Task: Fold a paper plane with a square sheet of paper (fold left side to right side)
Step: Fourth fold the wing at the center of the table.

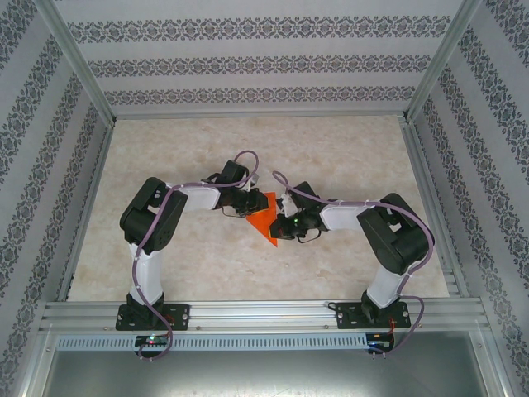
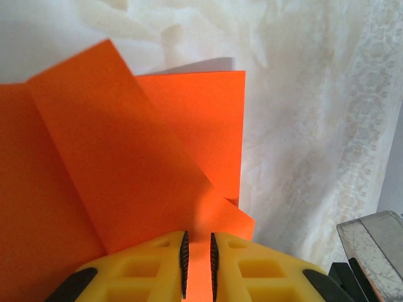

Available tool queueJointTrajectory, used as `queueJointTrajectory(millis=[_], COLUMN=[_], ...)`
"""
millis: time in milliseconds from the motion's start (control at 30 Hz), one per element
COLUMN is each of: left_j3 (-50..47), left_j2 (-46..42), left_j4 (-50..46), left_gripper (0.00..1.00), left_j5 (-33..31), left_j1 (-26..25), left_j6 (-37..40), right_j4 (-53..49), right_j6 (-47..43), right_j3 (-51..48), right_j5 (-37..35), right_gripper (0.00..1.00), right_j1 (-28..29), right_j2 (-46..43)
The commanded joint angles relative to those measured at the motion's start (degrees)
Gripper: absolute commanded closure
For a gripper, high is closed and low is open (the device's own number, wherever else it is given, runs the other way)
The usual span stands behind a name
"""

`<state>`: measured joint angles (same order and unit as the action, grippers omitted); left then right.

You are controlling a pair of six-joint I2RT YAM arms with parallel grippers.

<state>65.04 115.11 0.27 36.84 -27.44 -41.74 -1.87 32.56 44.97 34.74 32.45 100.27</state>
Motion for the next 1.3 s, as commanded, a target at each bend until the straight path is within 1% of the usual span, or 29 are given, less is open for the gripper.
queueJointTrajectory(millis=[0, 200, 367, 700, 900, 1000, 1100, 1200, 1267], left_j3=[1.95, 6.42, 9.6, 17.9, 21.32, 20.73, 17.05, 10.58, 5.18], left_j2=[2.77, 4.97, 7.3, 11.37, 12.49, 8.36, 1.27, -6.23, -10.6], left_j4=[-5.44, -6.22, -6.11, -10.11, -11.34, -12.72, -12.86, -11.12, -8.88], left_gripper=[0.78, 0.78, 0.78, 0.78, 0.78, 0.78, 0.78, 0.78, 0.78], left_j5=[-5.55, -5.41, -4.65, -4.75, -3.15, -3.49, -4.33, -3.49, -1.76], left_j1=[0.96, 3.21, 5.49, 9.16, 11.45, 11.68, 11.71, 11.22, 9.95], left_j6=[3.86, 6.25, 7.19, 9.28, 9.45, 9.97, 10.62, 10.29, 9.39], right_j4=[-4.44, -5.07, -3.59, -3.29, -2.36, -2.2, -2.49, -3.01, -3.29], right_j6=[-1.99, -2.42, -1.99, -1.89, -1.33, -1.18, -1.37, -1.61, -1.77], right_j3=[-2.2, -3.7, -4.97, -5.94, -5.77, -5.71, -5.29, -4.85, -4.64], right_j5=[-2.33, -2.07, -1.62, -1.54, -1.54, -2.13, -2.35, -2.55, -2.71], right_gripper=[1.0, 1.0, 1.0, 1.0, 1.0, 1.0, 1.0, 1.0, 1.0], right_j1=[-0.1, -0.11, -0.11, -0.01, 0.07, -0.1, -0.15, -0.17, -0.19], right_j2=[1.8, 1.95, 2.08, 2.39, 2.73, 2.89, 3.17, 3.27, 3.43])
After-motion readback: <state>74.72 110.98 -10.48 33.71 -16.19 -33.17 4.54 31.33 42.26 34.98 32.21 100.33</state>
